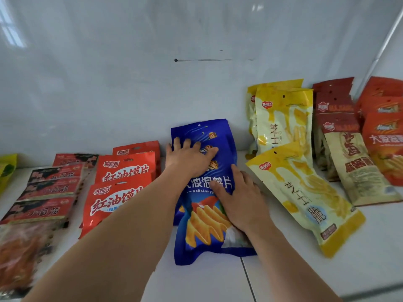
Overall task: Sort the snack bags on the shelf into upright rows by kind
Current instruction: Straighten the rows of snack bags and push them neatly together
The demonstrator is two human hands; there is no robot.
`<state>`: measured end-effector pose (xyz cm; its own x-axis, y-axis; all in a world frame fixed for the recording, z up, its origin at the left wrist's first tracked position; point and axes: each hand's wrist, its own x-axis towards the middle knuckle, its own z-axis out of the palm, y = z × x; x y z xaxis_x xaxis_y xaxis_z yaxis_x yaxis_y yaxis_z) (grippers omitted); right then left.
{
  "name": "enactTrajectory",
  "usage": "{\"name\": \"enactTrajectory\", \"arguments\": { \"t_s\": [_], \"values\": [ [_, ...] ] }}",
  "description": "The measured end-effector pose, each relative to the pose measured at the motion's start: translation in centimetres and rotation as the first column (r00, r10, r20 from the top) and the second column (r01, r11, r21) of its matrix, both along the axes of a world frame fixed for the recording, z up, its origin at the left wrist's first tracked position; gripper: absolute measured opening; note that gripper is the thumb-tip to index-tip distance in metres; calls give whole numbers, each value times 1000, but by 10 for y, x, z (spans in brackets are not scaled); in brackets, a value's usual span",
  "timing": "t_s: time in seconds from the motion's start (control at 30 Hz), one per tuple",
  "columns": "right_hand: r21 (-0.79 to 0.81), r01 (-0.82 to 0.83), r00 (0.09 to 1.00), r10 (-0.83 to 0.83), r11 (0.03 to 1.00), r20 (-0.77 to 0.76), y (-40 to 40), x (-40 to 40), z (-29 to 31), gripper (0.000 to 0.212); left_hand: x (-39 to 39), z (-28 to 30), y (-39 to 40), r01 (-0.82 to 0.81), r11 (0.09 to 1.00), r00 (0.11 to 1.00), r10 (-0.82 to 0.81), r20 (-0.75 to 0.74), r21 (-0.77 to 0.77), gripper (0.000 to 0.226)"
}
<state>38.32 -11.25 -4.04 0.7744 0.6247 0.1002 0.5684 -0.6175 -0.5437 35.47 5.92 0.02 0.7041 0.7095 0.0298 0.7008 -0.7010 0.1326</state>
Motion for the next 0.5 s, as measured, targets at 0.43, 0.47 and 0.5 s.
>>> {"name": "enactTrajectory", "arguments": {
  "t_s": [0.43, 0.47, 0.5],
  "values": [
    [-99, -14, 994, 25, 995, 109, -10, -18, 22, 81, 13, 25, -6, 134, 944, 990, -137, -12, 301, 67],
    [-101, -20, 994, 30, 995, 102, -10, -22, 20, 82, 17, 27, -8, 153, 942, 986, -166, 16, 300, 67],
    [-105, -20, 995, 30, 994, 92, -9, -25, 17, 83, 20, 28, -10, 168, 947, 981, -187, 43, 275, 69]
  ]
}}
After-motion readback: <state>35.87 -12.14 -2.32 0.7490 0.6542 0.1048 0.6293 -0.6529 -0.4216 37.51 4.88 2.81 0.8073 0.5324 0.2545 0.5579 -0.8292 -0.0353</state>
